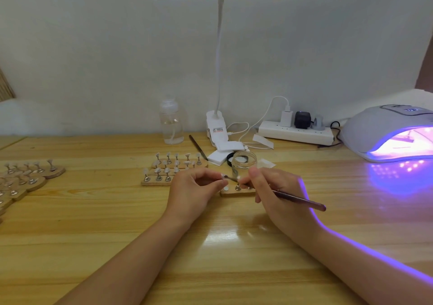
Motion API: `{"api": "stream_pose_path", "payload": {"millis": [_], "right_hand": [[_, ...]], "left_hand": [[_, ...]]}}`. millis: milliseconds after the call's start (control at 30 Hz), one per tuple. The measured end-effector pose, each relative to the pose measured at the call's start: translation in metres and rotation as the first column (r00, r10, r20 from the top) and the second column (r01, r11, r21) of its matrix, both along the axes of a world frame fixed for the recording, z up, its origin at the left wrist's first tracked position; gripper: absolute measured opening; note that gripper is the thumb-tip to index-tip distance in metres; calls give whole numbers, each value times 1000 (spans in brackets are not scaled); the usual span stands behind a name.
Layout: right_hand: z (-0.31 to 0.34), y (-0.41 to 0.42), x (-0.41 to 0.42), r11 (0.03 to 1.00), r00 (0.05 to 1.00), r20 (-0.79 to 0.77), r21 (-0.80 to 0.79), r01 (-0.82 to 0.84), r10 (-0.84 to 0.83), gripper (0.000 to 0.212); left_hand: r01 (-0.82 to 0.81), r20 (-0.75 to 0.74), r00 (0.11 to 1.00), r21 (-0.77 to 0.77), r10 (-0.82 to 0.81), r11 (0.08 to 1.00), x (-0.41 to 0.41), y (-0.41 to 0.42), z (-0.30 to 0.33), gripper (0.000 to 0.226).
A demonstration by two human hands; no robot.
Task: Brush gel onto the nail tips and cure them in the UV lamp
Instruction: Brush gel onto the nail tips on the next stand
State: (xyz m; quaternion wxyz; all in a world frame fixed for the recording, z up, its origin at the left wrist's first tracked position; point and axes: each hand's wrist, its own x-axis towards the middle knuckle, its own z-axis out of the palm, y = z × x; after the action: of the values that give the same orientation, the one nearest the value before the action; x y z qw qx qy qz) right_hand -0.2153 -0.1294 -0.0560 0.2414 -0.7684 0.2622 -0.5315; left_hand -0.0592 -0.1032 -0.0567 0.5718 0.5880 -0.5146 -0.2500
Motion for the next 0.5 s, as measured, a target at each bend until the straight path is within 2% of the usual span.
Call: {"api": "stream_pose_path", "payload": {"millis": [100, 200, 333, 500], "right_hand": [[-1, 0, -1, 999, 999, 45, 31, -22, 21, 33], [1, 0, 0, 998, 1000, -17, -58, 23, -24, 30], [0, 0, -1, 1000, 1000, -5, -16, -9, 9, 27], [1, -1, 0, 997, 998, -54, -71, 36, -40, 33]], "left_hand": [[6, 3, 1000, -5, -6, 1000, 0, 0, 0, 15], [18, 16, 1000, -4, -18, 1000, 0, 0, 1, 19], [35, 29, 999, -6, -35, 999, 0, 1, 0, 21], [39, 39, 998, 3, -39, 999, 0, 1, 0, 20]]}}
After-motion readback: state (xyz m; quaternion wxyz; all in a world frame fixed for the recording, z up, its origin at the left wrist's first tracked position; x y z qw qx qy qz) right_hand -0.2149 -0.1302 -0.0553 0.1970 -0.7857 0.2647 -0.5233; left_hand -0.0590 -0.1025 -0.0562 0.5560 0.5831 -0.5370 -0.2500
